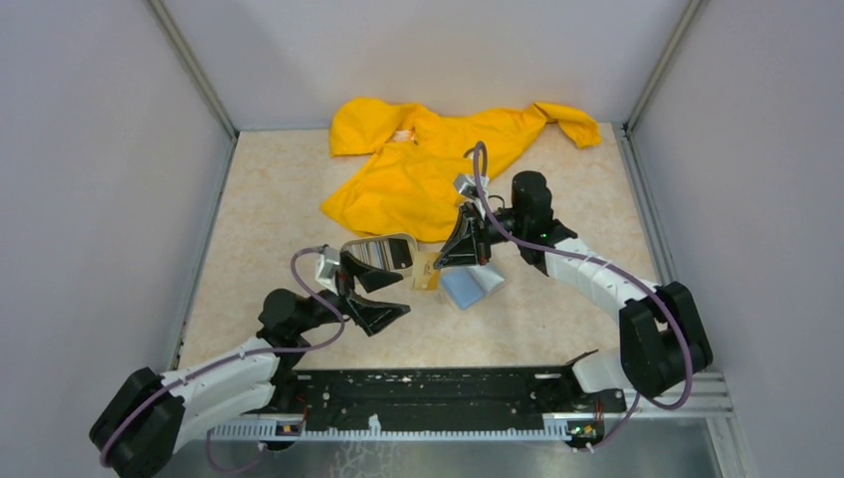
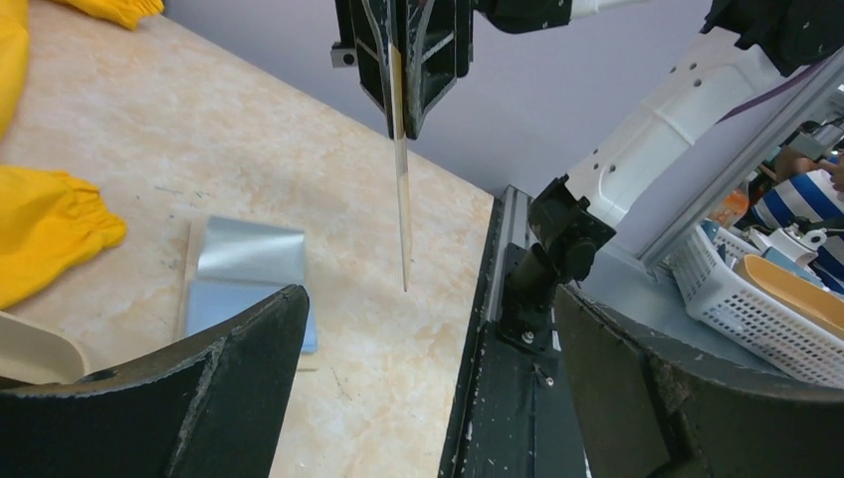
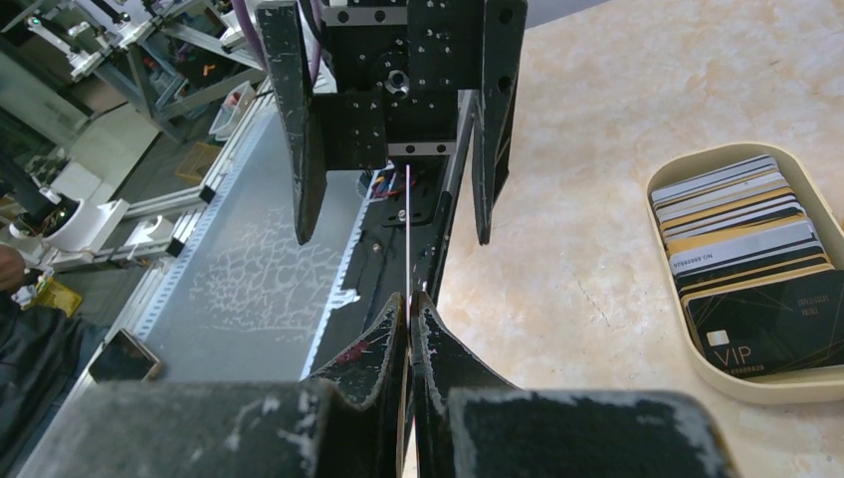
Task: Put the credit cards into the card holder
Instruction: Insert the credit card into the card holder.
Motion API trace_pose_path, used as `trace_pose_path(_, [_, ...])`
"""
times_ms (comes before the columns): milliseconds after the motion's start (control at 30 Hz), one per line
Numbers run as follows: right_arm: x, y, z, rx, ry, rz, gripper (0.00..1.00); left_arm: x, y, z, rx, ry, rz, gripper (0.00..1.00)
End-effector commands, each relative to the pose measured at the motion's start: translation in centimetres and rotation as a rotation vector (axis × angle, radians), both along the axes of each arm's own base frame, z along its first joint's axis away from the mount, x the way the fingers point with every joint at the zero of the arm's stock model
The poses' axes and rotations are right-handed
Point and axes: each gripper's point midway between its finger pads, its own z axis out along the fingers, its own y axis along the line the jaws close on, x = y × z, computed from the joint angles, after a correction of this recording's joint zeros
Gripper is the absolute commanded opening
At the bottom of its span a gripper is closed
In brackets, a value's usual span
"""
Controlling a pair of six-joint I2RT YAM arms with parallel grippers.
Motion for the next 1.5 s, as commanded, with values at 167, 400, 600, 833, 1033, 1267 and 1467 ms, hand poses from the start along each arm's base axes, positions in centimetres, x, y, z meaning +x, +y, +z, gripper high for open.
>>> trace_pose_path(167, [0.2,0.1,1.1,0.032,-0.072,0.039,0.00,-0.3,-1.3,-0.1,0.002,-0.010,-0.073,0.91])
trace_pose_path(400, [0.0,0.4,0.8,0.026,-0.067,0.049,0.00,0.7,-2.5,-0.2,0.016,0.019,-0.094,0.84])
trace_pose_path(600, [-0.1,0.6,0.5,0.019,-0.067,0.052,0.00,1.0,-3.3,0.2,0.008,0.031,-0.128,0.52])
trace_pose_path(833, [0.3,0.6,0.1,-0.010,-0.110,0.031,0.21,1.1,-3.9,-0.9,0.058,0.048,-0.152,0.00])
trace_pose_path(1033, [0.9,0.3,-0.3,-0.062,-0.179,-0.009,0.39,1.2,-3.1,-1.7,0.097,0.061,-0.105,0.00])
trace_pose_path(1267, [0.8,0.6,-0.5,-0.069,-0.173,-0.003,0.36,1.4,-3.2,-2.1,0.113,0.068,-0.105,0.00])
trace_pose_path(1467, [0.7,1.0,-0.7,-0.079,-0.162,0.000,0.17,1.5,-3.4,-2.2,0.118,0.071,-0.106,0.00])
